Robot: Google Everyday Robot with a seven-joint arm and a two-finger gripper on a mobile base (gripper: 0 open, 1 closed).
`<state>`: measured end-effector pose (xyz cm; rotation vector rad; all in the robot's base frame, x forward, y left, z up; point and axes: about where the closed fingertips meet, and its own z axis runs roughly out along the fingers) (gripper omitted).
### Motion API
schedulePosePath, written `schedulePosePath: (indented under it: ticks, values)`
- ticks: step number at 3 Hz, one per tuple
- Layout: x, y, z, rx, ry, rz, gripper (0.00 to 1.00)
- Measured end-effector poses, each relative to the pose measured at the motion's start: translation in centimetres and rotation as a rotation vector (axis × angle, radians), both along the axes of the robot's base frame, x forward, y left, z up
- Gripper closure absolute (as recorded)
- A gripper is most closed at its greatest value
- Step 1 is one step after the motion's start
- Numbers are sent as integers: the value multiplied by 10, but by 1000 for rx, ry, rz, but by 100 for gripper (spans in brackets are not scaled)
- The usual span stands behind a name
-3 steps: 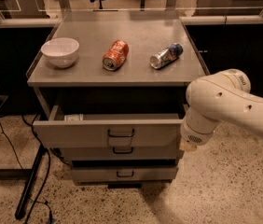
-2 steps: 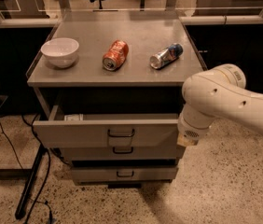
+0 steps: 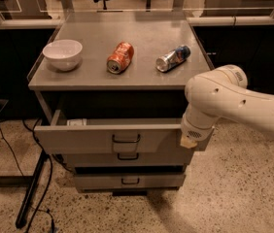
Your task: Close top drawer
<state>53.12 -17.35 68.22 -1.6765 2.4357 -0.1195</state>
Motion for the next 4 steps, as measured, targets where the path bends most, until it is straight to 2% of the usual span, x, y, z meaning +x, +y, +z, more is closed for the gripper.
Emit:
schedulePosePath:
  ticks: [1,2,4]
  values:
    - [13,3,-9,3,-1,3,100]
    - [14,4,-10,3,-1,4,84]
    - [14,4,-10,3,-1,4,37]
